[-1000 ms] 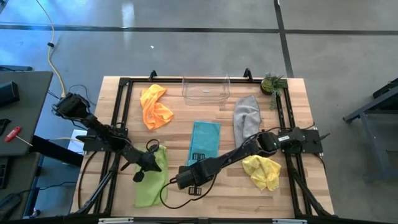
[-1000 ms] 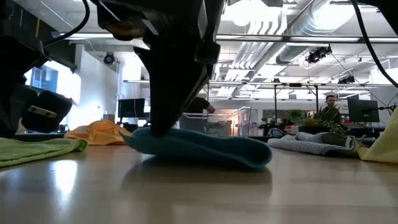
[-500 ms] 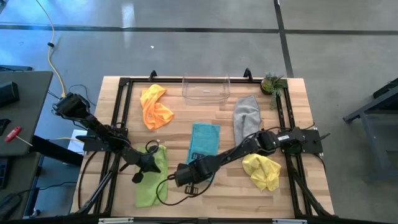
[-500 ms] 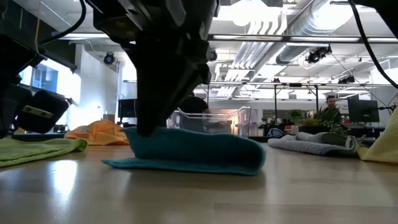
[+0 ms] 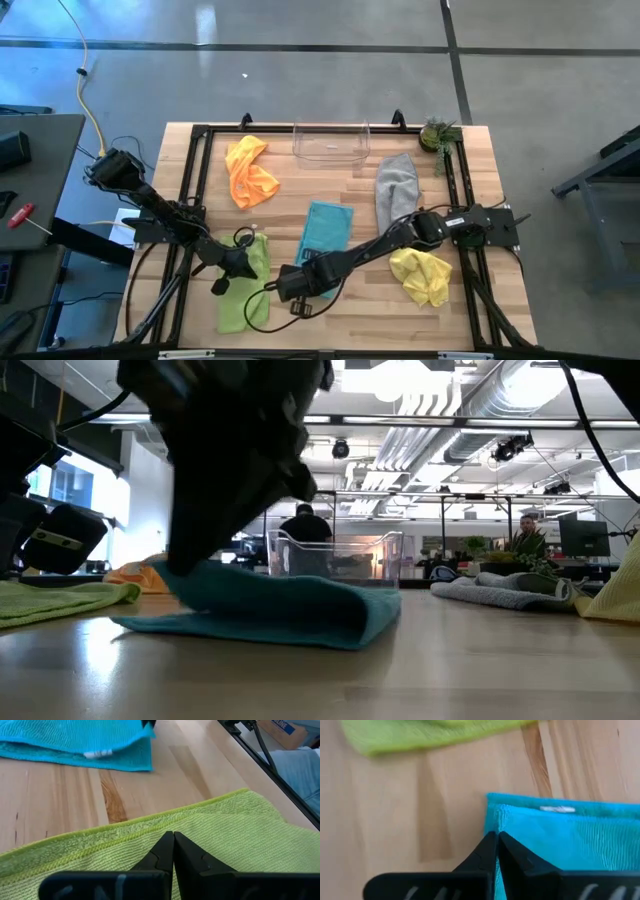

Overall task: Fold microfiber towels
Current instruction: Fold the blue towel on the table

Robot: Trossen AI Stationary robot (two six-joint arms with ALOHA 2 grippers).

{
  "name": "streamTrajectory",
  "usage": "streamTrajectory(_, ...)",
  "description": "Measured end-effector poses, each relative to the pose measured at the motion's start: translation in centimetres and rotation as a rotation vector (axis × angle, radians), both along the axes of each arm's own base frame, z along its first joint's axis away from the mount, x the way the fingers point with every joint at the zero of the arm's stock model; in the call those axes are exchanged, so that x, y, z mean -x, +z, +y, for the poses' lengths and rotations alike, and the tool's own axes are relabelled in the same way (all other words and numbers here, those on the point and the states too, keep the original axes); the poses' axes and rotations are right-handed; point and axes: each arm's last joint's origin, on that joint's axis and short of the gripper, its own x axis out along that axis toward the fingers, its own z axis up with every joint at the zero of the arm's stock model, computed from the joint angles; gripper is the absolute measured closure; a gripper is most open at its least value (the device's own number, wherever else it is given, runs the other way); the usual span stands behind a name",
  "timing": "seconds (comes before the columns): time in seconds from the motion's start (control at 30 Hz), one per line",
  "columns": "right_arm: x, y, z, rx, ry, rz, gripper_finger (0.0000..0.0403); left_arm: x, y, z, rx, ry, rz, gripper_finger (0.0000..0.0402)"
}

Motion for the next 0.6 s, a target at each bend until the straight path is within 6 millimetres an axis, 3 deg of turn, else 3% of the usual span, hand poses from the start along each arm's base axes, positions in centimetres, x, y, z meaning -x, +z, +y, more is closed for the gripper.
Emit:
streamTrajectory(0.13,-0.4,-1.1,-0.3,0.0,-0.023,0.011,0.04,-0.1,0.1,0.0,0.003,0.002,-0.001,0.0401)
streamTrajectory(0.47,-1.3,-0.9,-0.5,-0.018,-0.018,-0.077,0.04,-0.6,0.5,-0.4,-0.016,-0.008,-0.024,0.0401)
streamTrajectory(0.6,-1.7,-1.7,-0.9,-0.017,-0.023,-0.074,0.04,-0.6,0.5,-0.4,-0.018,-0.007,-0.023,0.0401)
